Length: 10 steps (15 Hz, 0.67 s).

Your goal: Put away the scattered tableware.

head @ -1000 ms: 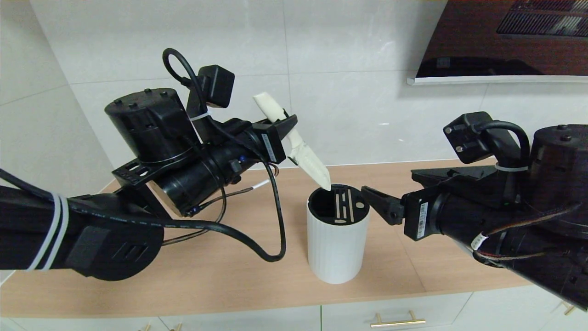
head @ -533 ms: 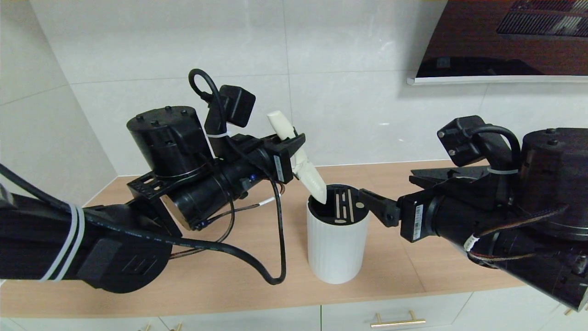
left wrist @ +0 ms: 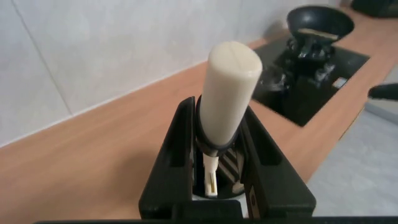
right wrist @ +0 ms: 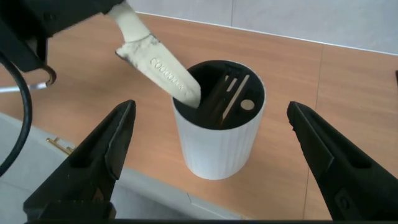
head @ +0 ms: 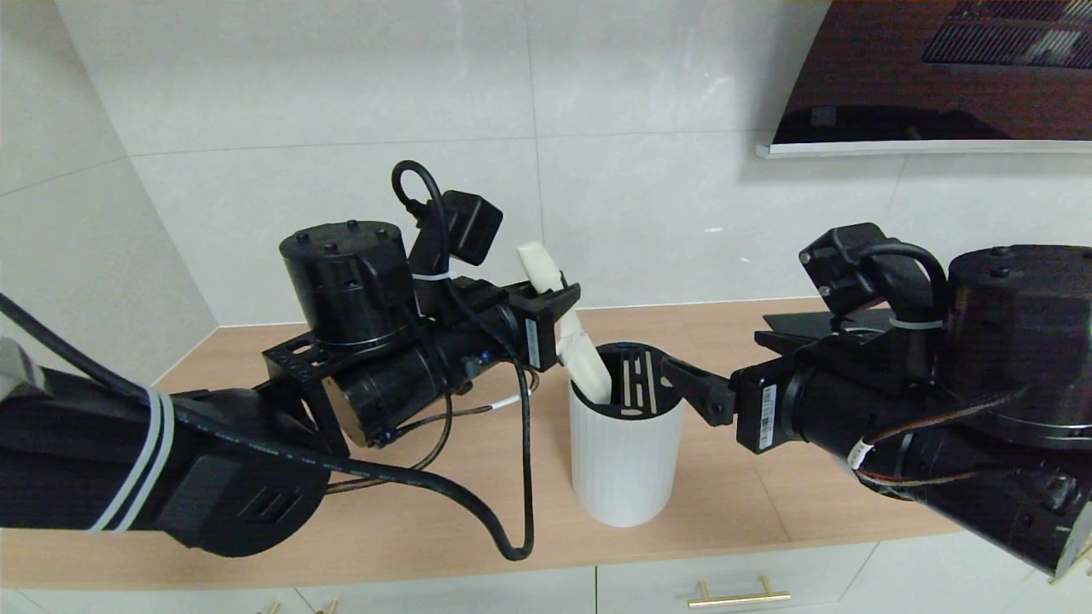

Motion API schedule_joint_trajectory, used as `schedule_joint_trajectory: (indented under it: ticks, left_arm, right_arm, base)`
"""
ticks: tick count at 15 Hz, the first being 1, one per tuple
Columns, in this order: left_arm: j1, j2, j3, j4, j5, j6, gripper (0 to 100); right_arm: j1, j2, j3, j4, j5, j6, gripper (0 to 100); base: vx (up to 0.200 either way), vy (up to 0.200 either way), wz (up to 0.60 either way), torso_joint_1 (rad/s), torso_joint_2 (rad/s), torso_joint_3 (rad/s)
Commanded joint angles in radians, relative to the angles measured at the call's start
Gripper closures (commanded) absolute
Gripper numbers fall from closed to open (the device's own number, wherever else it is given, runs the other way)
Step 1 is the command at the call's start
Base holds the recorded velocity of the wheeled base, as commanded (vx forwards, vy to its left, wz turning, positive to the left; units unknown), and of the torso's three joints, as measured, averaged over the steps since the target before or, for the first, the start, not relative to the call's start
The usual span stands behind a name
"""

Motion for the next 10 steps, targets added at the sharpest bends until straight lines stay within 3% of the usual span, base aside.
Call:
schedule_joint_trajectory:
  ticks: [1,5,7,10]
  left_arm:
    - [-0.010,0.033,-0.003,0.001,0.000,0.000,100]
    - [-0.047,0.099,-0.096,0.005,0.001,0.001,100]
    - [-0.047,0.093,-0.207,0.105,0.001,0.017,100]
    - [-0.047,0.072,-0.280,0.265,0.007,0.044,100]
  right_arm:
    - [0.001,0.010,-0.001,0.000,0.000,0.001,0]
    - [-0.001,0.016,-0.002,0.000,-0.001,0.001,0]
    - [-0.001,0.007,-0.002,-0.002,-0.003,0.001,0]
    - [-0.001,0.000,-0.002,0.000,-0.001,0.001,0]
  base:
    - [0.000,0.000,0.00,0.000,0.00,0.000]
    - [0.000,0.000,0.00,0.000,0.00,0.000]
    - [0.000,0.000,0.00,0.000,0.00,0.000]
    - [0.000,0.000,0.00,0.000,0.00,0.000]
